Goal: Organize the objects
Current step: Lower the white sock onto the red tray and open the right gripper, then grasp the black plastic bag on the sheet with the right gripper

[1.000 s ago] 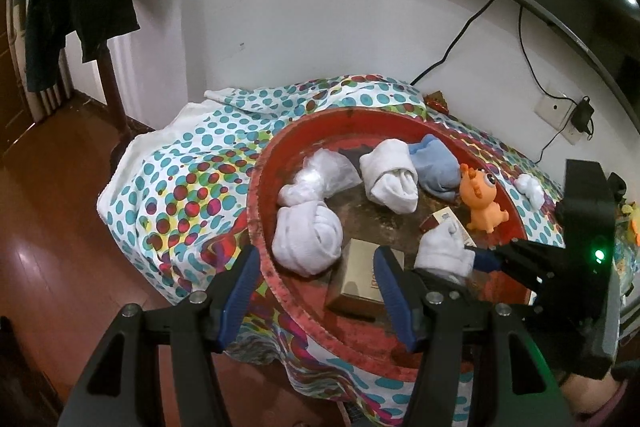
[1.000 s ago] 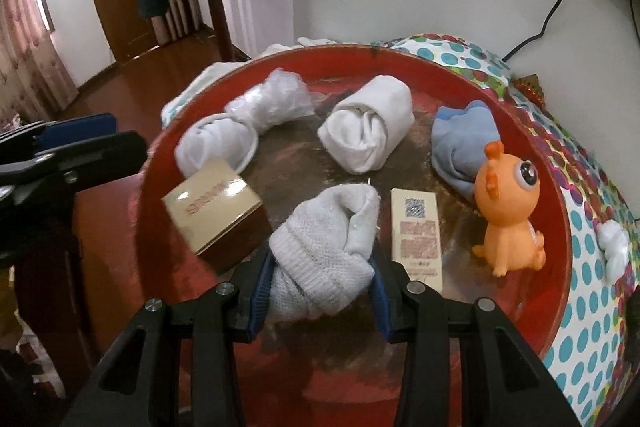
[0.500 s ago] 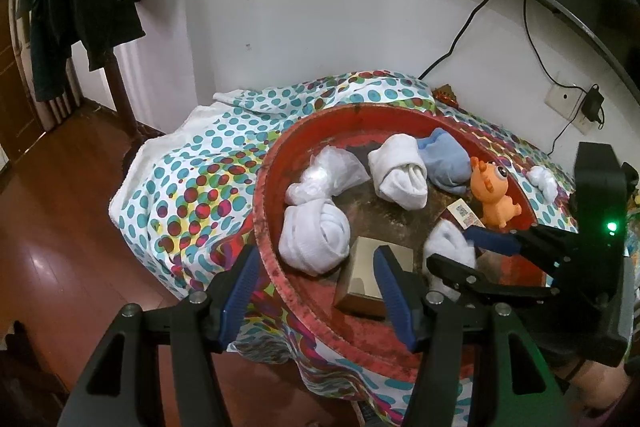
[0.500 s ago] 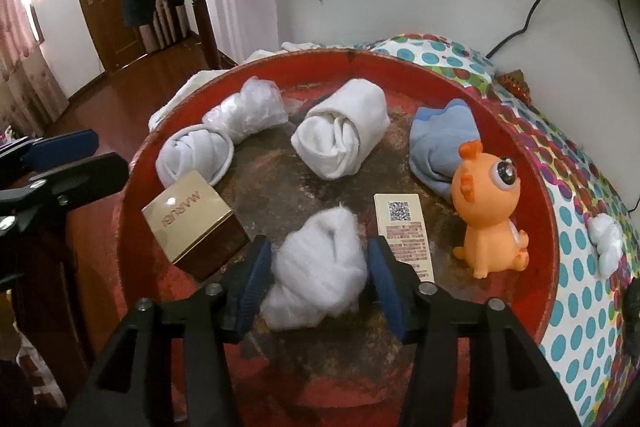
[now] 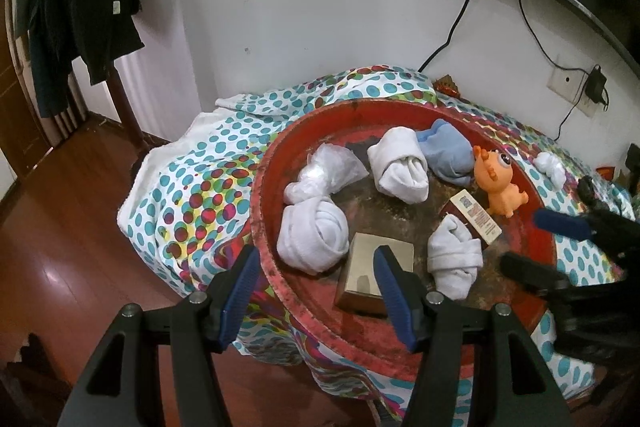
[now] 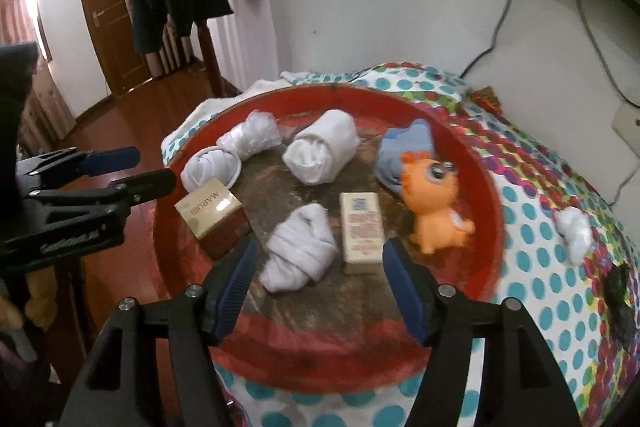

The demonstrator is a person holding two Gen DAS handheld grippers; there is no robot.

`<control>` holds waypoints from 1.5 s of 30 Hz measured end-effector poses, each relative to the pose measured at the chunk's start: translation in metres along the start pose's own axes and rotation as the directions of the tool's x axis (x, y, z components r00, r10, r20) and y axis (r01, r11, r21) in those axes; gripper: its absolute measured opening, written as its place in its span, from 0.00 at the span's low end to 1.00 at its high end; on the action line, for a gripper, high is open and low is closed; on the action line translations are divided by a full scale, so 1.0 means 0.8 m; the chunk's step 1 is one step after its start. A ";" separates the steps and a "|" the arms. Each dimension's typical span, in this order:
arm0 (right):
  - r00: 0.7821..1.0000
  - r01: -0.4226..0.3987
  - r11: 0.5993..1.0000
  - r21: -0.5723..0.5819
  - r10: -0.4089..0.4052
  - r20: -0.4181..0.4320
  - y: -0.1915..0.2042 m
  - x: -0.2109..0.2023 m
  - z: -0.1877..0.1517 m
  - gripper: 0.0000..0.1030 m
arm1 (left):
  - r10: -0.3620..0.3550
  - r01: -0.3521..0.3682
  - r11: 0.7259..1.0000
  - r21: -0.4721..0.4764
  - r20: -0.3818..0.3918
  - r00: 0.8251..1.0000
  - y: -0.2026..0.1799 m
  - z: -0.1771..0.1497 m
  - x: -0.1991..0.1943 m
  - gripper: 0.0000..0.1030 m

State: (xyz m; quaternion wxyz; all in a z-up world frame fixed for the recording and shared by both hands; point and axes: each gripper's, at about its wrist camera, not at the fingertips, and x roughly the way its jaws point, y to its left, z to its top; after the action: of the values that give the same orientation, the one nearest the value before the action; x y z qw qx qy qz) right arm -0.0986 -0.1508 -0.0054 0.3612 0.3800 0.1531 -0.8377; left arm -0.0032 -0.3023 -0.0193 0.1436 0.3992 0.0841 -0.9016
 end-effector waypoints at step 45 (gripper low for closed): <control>0.938 0.346 0.878 0.330 -0.326 -0.118 -0.445 -0.016 -0.139 0.43 | 0.200 -0.199 0.959 0.200 0.018 0.980 -0.058 -0.009 0.019 0.59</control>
State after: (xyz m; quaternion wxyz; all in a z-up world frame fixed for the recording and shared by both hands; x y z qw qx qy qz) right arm -0.2912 0.1610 -0.0762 0.1334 0.4295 0.0778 -0.8898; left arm -0.0230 -0.2595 -0.0335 0.1927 0.4190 -0.0478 -0.8860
